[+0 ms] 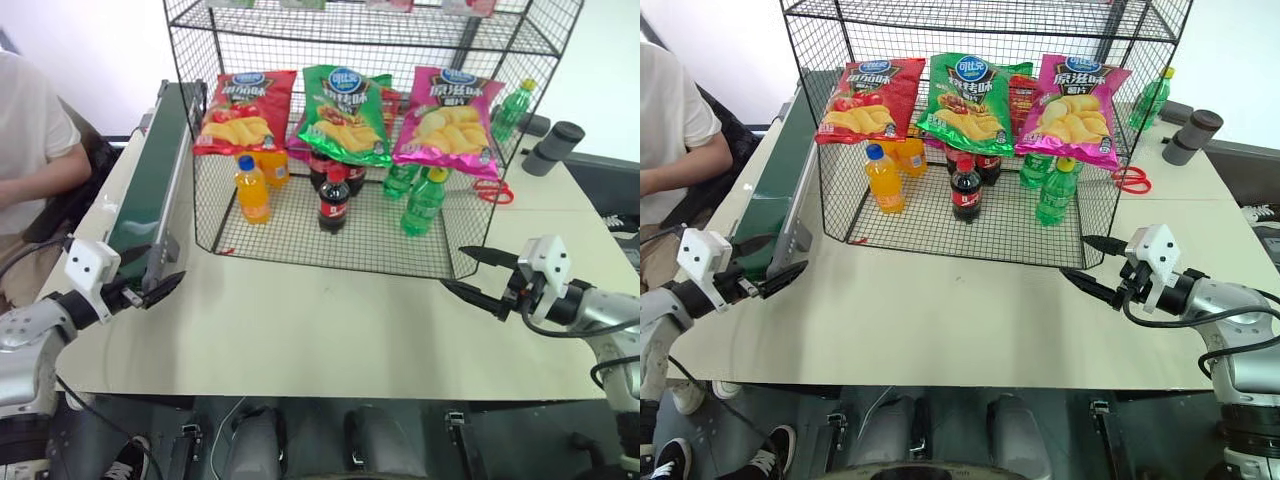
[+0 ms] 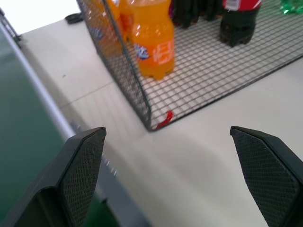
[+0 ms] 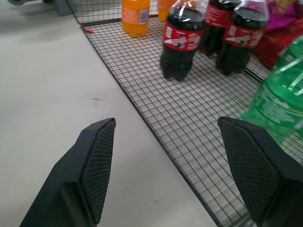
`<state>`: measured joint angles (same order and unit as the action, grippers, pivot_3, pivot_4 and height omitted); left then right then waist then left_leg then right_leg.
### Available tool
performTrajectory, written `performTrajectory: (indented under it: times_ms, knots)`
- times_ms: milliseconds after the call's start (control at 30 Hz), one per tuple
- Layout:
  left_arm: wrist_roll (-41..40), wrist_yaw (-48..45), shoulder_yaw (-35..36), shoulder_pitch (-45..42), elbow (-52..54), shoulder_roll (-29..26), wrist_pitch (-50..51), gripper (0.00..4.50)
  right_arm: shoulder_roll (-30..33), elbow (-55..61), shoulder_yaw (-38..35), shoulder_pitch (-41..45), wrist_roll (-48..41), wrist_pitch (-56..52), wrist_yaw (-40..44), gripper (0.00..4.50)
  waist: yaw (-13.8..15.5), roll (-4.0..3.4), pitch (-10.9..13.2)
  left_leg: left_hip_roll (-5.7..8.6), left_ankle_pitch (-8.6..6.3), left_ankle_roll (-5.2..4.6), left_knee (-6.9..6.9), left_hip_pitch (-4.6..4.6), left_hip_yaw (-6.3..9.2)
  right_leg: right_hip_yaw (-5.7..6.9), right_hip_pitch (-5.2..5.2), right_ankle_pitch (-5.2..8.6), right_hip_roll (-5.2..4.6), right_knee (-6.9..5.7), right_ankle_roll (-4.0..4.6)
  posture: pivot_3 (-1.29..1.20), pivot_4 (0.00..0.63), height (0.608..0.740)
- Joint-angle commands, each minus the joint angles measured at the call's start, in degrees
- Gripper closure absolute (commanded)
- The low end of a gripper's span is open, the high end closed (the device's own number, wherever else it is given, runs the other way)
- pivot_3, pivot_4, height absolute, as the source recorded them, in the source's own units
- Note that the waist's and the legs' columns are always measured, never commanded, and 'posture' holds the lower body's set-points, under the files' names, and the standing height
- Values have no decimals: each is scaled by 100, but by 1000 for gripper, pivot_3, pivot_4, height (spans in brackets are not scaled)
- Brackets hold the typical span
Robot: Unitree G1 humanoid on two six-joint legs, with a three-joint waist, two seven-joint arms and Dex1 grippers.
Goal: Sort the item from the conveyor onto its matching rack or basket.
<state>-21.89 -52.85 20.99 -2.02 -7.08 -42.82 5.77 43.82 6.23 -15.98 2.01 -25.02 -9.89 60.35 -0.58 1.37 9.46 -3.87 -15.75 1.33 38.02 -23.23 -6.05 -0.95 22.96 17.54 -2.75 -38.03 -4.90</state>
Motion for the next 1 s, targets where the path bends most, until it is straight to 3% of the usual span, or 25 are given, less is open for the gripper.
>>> performTrajectory:
  times_ms: [33,200,1000]
  knots:
    - [-160,-115,79,17,259,-57,1,0,55,0,-81,11,-10,132,17,912,-8,0,0,0,0,0,1,0,-1,0,0,0,-2,0,0,0,150,740]
    - [-584,-287,123,68,578,-43,518,0,54,-38,-90,51,-11,133,-6,912,-19,0,0,0,0,0,5,1,-3,-3,-2,-1,-6,-2,-2,0,150,740]
    - [-298,-85,88,-21,363,42,60,0,68,-253,-39,109,106,304,97,912,-21,0,0,1,0,1,5,4,-3,-3,-2,-2,4,-5,-4,0,150,740]
